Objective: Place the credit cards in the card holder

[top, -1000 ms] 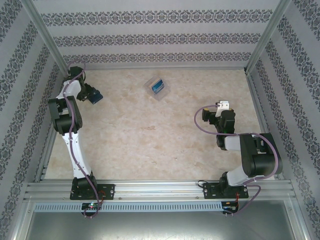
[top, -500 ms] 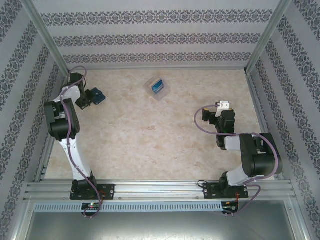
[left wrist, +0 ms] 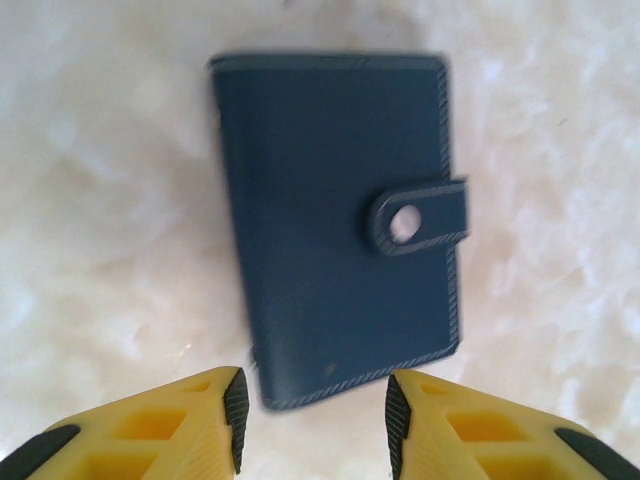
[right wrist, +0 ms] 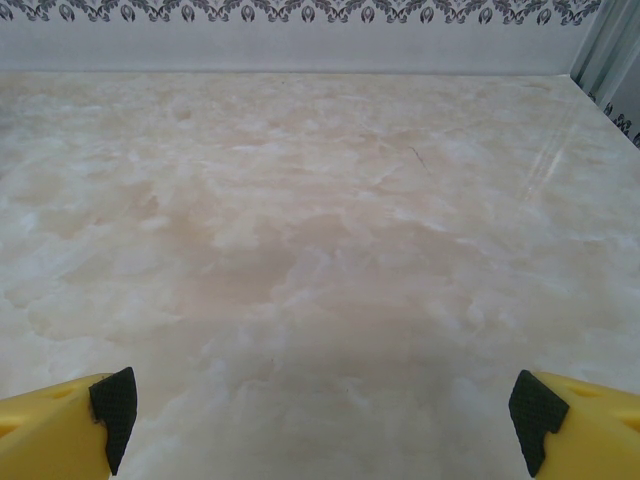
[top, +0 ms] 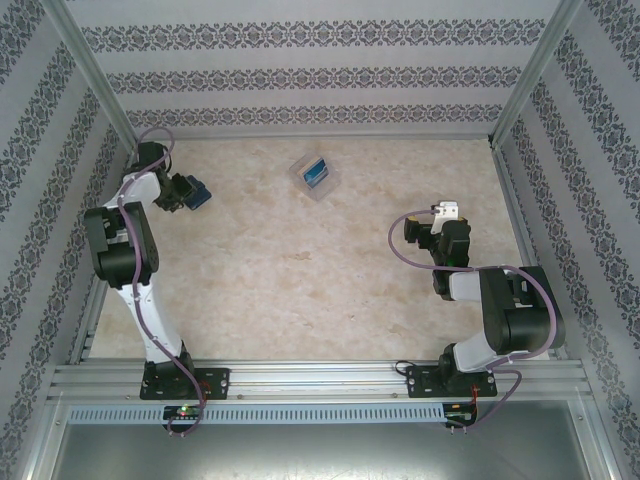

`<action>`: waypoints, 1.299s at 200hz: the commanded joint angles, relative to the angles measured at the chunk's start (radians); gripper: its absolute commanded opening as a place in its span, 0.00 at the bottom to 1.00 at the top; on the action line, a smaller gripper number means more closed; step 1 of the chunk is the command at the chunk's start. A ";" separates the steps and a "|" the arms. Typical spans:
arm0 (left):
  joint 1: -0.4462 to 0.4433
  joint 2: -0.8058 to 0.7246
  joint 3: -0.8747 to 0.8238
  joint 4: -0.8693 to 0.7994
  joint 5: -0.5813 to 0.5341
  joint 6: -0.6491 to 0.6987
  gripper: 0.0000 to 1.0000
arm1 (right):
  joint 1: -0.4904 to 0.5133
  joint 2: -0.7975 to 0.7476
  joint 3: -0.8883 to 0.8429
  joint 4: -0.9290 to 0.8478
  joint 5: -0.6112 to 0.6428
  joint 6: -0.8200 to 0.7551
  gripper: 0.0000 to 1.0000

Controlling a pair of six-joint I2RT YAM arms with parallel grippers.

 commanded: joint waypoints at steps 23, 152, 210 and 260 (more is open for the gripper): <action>-0.005 0.084 0.085 -0.037 0.004 0.002 0.43 | -0.001 -0.006 0.010 0.023 -0.013 0.003 0.98; -0.040 0.145 0.048 -0.110 -0.073 0.026 0.18 | -0.001 -0.006 0.010 0.023 -0.013 0.003 0.98; -0.107 -0.009 -0.140 -0.066 -0.065 0.001 0.00 | -0.002 -0.005 0.010 0.023 -0.013 0.003 0.98; -0.211 -0.263 -0.388 -0.052 -0.023 -0.018 0.00 | -0.003 -0.005 0.009 0.025 -0.014 0.004 0.98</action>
